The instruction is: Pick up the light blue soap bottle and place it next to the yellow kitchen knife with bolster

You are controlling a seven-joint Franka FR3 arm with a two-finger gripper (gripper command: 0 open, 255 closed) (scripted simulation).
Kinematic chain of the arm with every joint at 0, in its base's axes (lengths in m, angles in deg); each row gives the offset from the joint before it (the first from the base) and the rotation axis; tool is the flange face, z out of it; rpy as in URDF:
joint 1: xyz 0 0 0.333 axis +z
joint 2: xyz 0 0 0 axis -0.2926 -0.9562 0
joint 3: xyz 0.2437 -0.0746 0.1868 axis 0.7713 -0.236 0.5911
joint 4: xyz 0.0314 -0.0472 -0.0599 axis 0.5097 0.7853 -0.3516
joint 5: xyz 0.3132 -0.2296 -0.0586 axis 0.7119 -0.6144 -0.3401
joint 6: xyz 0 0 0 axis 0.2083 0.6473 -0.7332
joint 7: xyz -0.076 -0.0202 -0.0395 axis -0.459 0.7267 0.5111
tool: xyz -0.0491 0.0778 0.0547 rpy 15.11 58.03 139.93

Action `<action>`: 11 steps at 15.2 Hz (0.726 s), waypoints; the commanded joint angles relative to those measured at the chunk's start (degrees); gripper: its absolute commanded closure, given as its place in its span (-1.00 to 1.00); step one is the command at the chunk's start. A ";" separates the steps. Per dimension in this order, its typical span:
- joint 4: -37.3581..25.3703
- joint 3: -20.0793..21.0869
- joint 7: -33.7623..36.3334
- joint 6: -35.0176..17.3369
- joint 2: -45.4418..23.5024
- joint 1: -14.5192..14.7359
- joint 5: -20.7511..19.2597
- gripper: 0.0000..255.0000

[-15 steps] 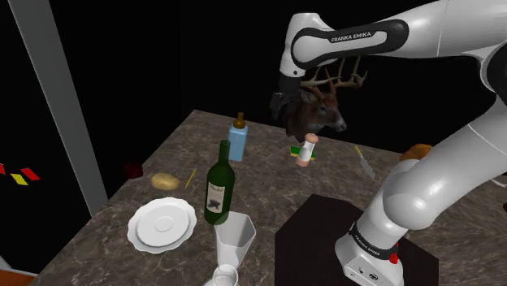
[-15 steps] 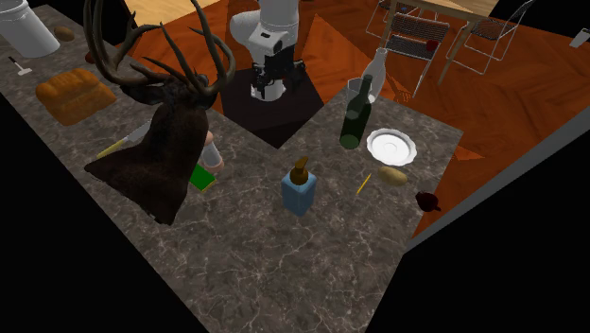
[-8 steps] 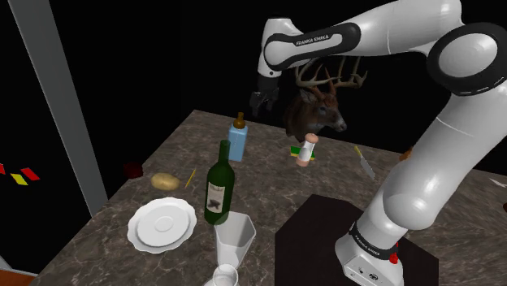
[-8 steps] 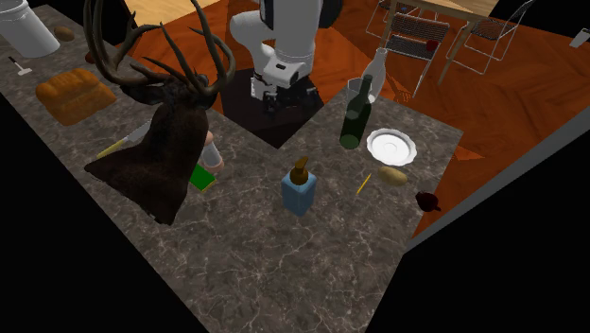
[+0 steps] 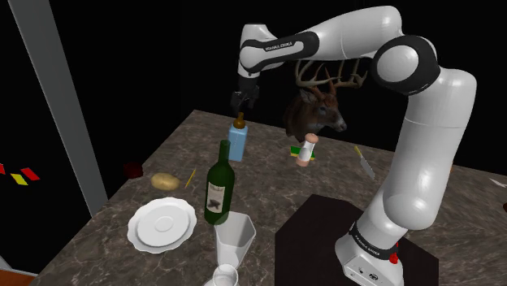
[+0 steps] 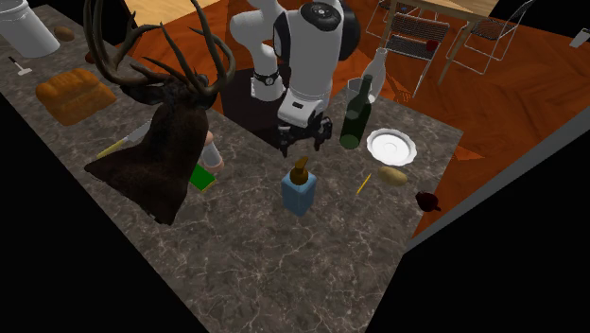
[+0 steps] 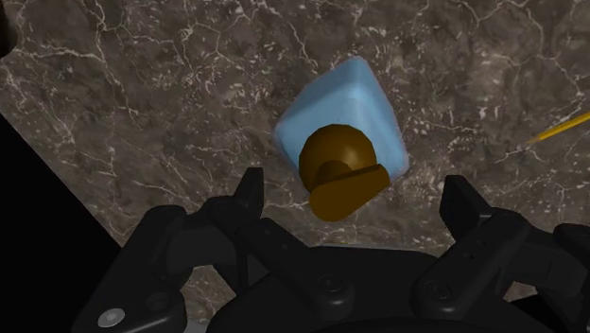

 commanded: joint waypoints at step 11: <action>0.78 -0.04 0.00 -4.99 -4.06 -0.25 0.02 -1.00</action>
